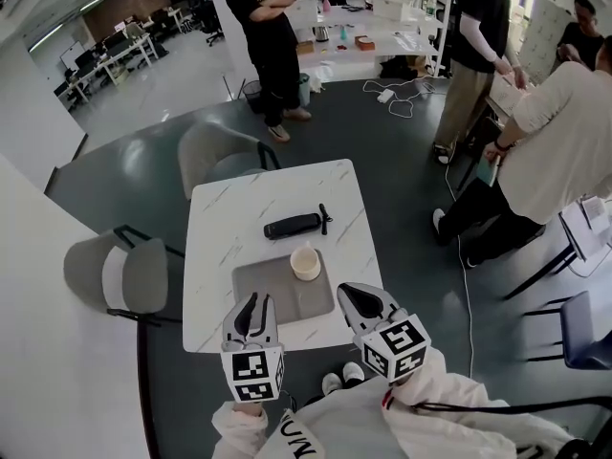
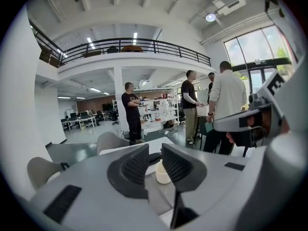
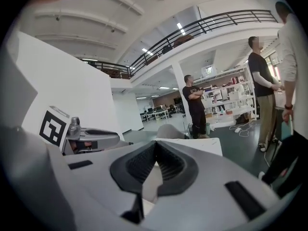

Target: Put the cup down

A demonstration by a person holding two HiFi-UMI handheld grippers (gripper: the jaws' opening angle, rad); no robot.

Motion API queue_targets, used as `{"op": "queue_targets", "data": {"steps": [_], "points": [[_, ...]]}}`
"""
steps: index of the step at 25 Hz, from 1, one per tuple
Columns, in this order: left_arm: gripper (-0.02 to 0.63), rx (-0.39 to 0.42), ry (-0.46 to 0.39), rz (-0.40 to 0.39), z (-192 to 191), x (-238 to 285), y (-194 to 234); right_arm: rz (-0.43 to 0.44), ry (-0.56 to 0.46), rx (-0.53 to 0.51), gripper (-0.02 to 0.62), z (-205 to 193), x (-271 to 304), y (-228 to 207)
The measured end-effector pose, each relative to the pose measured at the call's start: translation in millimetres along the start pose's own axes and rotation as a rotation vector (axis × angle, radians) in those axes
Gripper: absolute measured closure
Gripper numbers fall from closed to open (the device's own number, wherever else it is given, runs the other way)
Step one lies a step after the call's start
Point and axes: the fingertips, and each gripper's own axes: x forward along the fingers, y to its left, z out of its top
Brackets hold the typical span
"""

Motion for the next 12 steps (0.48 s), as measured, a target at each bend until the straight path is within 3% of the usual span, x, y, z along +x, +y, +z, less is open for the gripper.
{"op": "queue_targets", "data": {"steps": [12], "points": [[0.595, -0.044, -0.06, 0.062, -4, -28, -7, 0.008, -0.066, 0.012, 0.591, 15, -9, 4]]}}
